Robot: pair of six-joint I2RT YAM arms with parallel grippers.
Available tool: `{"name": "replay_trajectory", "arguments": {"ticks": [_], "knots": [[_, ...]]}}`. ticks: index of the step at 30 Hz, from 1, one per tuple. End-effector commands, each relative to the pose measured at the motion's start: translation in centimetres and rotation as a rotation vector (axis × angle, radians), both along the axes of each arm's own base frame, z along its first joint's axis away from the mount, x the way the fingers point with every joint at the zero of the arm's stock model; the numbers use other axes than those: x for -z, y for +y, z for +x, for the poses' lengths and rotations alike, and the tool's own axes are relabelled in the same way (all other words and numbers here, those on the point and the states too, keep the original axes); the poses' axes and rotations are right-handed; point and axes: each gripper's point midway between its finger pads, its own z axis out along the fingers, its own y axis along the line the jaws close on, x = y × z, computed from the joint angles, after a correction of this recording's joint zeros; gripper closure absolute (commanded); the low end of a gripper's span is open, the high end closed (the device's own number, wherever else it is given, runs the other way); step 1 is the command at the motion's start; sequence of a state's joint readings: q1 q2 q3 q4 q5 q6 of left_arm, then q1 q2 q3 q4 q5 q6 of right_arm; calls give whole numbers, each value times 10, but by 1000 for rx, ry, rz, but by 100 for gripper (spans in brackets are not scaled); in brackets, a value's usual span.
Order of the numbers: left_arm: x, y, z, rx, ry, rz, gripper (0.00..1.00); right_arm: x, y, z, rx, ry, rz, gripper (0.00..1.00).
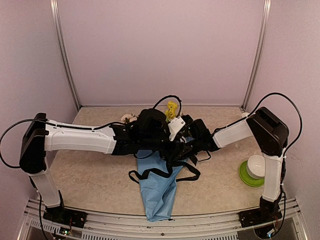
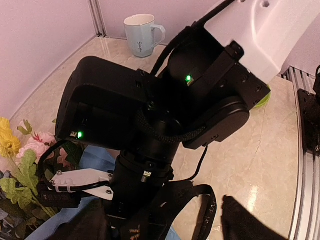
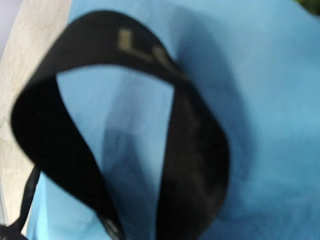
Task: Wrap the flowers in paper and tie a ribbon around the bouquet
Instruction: Cross the ribbon over the folded bouquet.
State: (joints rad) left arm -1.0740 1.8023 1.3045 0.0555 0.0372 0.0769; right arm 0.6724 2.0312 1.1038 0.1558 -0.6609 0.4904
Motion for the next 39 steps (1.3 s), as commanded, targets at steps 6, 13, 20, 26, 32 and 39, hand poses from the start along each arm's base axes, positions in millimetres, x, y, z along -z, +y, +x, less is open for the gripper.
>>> {"name": "replay_trajectory", "arguments": {"ticks": [6, 13, 20, 26, 32, 39], "knots": [[12, 36, 10, 12, 30, 147, 1, 5, 0, -5, -11, 7, -29, 100], [35, 111, 84, -198, 288, 3, 60, 7, -2, -5, -9, 3, -41, 100], [76, 98, 86, -154, 266, 91, 34, 5, -3, -7, -9, 5, -43, 100], [96, 84, 95, -155, 289, 115, 41, 3, -4, -8, -34, -31, -52, 100], [118, 89, 103, -214, 299, 157, 74, 0, -5, -8, -42, -49, -50, 100], [101, 103, 101, -261, 251, 107, 100, 6, -7, -8, -44, -54, -68, 97]]}}
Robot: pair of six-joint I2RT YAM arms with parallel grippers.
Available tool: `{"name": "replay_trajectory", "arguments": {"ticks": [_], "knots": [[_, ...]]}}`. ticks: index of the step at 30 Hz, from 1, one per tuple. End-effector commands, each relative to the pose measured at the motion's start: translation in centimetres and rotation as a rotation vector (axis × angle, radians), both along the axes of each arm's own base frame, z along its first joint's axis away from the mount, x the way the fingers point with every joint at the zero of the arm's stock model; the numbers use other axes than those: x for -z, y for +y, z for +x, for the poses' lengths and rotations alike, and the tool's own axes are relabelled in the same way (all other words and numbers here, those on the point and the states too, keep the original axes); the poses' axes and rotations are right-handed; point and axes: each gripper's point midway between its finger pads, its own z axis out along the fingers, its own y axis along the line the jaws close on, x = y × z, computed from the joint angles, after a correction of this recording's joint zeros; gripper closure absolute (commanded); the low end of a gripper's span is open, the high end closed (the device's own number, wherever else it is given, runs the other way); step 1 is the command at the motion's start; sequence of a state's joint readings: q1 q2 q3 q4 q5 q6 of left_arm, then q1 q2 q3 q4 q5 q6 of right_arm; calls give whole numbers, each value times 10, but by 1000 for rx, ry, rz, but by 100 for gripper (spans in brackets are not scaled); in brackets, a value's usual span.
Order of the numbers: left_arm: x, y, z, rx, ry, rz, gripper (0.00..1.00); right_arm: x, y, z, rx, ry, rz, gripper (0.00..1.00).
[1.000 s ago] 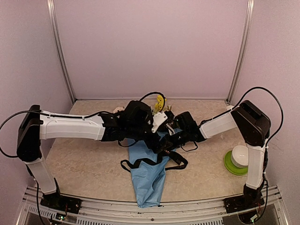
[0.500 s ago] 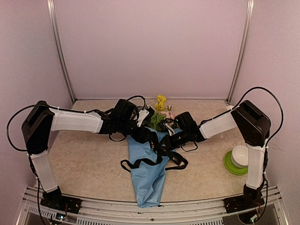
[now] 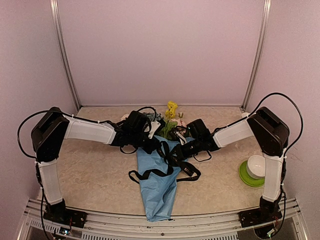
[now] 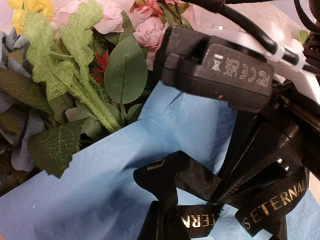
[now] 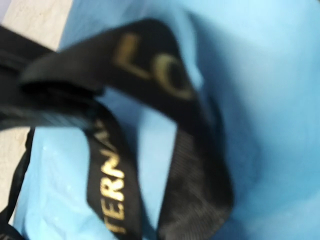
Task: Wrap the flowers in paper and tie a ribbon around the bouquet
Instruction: Cross the ribbon over the folded bouquet.
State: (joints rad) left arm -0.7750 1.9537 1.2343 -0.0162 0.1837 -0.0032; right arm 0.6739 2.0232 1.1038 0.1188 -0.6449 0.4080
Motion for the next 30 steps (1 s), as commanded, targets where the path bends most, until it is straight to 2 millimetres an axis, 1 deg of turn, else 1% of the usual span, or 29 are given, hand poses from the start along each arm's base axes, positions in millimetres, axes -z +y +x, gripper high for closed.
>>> {"name": "replay_trajectory", "arguments": {"ticks": [1, 3, 5, 9, 11, 16, 18, 23, 25, 27, 30], "knots": [[-25, 13, 6, -68, -65, -32, 100, 3, -4, -6, -4, -1, -38, 92], [-28, 28, 10, -130, -80, -6, 100, 4, -7, -4, 12, 1, -43, 80], [-28, 43, 10, -185, -87, 36, 100, 9, -10, -1, 31, 16, -51, 71], [-34, 64, 0, -242, -86, 49, 100, 22, -15, -3, 37, 48, -65, 60], [-39, 77, -4, -287, -90, 62, 100, 24, -16, -4, 35, 55, -64, 56], [-53, 119, -17, -407, -89, 130, 100, 23, -22, -5, 41, 67, -43, 47], [-64, 136, -25, -457, -86, 144, 100, 23, -24, -4, 47, 75, -39, 46], [-79, 178, -51, -580, -31, 165, 100, 21, -24, -4, 44, 84, -31, 44], [-77, 188, -61, -606, 8, 151, 100, 20, -24, -5, 37, 84, -25, 44], [-66, 192, -70, -601, 42, 153, 100, 19, -23, -5, 28, 83, -20, 44], [-38, 197, -77, -607, 99, 185, 100, 20, -24, -7, 22, 85, -25, 44]]}}
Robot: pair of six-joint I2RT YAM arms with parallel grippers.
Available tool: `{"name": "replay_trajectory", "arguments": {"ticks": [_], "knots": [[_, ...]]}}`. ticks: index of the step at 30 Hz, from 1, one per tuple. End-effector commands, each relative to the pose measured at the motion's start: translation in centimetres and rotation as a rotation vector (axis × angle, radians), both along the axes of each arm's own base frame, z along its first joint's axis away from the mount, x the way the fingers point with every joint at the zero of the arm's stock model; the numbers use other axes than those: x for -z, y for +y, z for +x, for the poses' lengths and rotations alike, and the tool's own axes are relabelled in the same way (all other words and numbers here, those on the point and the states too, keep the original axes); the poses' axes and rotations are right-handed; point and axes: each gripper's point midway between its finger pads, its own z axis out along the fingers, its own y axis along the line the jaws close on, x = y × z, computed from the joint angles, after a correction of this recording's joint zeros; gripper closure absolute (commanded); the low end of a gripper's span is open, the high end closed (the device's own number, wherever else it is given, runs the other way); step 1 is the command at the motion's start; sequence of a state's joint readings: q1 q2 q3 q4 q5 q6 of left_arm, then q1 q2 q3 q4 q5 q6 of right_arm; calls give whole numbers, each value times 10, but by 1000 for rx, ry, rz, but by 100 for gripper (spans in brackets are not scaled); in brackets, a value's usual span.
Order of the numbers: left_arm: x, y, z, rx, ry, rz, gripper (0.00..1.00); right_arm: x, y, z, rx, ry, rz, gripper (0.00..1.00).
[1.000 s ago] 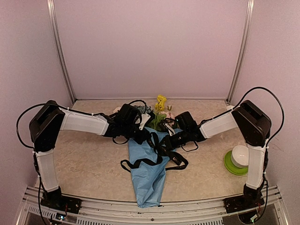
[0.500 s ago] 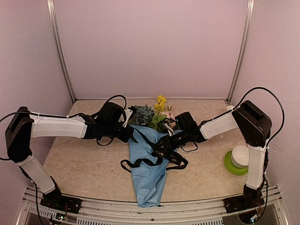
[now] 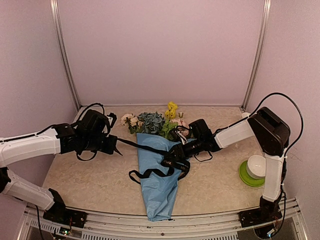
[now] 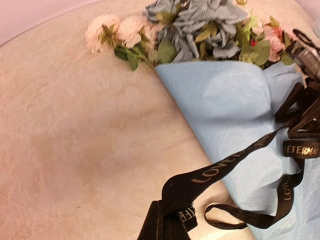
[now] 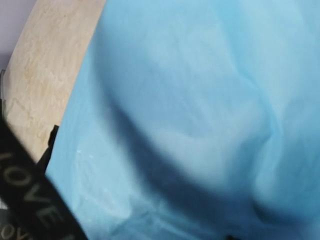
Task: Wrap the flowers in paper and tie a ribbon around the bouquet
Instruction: Cross the ribbon over the folded bouquet.
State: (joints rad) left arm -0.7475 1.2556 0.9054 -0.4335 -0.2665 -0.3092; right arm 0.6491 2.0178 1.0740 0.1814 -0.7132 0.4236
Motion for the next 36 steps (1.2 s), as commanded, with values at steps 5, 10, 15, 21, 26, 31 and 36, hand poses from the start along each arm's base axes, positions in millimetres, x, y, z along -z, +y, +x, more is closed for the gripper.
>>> {"name": "replay_trajectory", "arguments": {"ticks": [5, 10, 15, 21, 26, 31, 36], "knots": [[108, 33, -22, -91, 264, 122, 95, 29, -21, -8, 28, 74, -91, 41], [111, 11, -23, -22, 270, 129, 56, 28, -20, -8, 18, 73, -94, 34], [66, 5, -8, 60, 135, 207, 10, 23, -18, -7, 12, 66, -85, 33], [-13, -80, -7, 420, -136, 51, 25, 18, -16, -6, 20, 72, -59, 35], [11, -154, -44, 781, -156, 62, 5, 12, -12, -8, 8, 94, -20, 35], [45, -183, -40, 892, -164, 127, 1, 12, -13, -6, 19, 88, -26, 36], [70, -190, 2, 797, -187, 170, 22, 13, -14, -7, 18, 97, -31, 38]]}}
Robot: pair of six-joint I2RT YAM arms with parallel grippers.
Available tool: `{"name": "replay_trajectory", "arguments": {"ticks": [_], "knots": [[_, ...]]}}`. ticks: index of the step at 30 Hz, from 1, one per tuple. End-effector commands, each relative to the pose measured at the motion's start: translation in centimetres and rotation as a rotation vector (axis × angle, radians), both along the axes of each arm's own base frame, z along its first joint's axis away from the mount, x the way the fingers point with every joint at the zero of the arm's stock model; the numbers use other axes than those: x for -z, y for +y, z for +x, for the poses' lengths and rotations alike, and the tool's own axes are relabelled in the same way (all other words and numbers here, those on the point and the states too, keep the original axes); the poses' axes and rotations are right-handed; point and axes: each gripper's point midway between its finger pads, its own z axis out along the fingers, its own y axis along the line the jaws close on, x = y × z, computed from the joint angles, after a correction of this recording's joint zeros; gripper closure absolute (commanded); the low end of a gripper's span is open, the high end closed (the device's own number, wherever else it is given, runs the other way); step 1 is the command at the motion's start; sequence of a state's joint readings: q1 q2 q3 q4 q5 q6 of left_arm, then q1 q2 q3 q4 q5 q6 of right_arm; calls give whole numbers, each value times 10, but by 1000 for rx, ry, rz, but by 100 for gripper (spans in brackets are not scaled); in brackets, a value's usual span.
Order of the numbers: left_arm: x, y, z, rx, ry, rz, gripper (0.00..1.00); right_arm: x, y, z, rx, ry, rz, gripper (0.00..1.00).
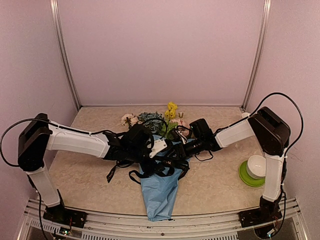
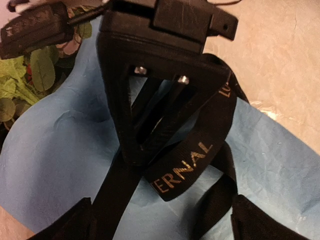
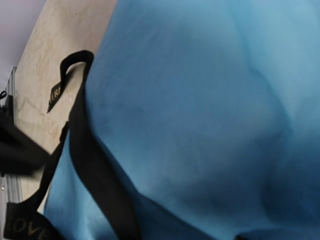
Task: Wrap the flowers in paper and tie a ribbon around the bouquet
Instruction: Cross the ribbon over the folded bouquet.
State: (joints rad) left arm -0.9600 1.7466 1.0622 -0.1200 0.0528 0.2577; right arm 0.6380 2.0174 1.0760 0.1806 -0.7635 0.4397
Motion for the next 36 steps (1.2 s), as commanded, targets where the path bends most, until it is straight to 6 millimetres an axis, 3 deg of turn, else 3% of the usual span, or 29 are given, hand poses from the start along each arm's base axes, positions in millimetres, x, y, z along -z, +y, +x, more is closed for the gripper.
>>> {"name": "replay_trajectory", "arguments": {"ticks": [1, 3, 8, 15, 18, 21, 27, 36], "knots": [[-10, -16, 43, -39, -82, -77, 33, 19, -14, -5, 33, 65, -62, 38], [-8, -18, 46, -26, -63, -118, 40, 20, -14, -5, 35, 68, -66, 39], [15, -17, 51, -33, -48, -58, 38, 19, -14, -6, 33, 69, -66, 40], [47, -7, 56, -56, 96, -1, 43, 13, -14, -2, 62, 84, -63, 42], [53, -4, 55, -62, 127, 17, 61, 10, -13, -1, 65, 81, -55, 43], [49, -4, 51, -55, 148, -3, 82, 6, -14, -1, 67, 76, -46, 43], [20, -1, 28, -10, 174, -95, 99, 0, -20, 2, 91, 80, -15, 41], [18, 15, -15, 11, 218, -81, 100, -5, -22, -4, 62, 100, 48, 36]]}}
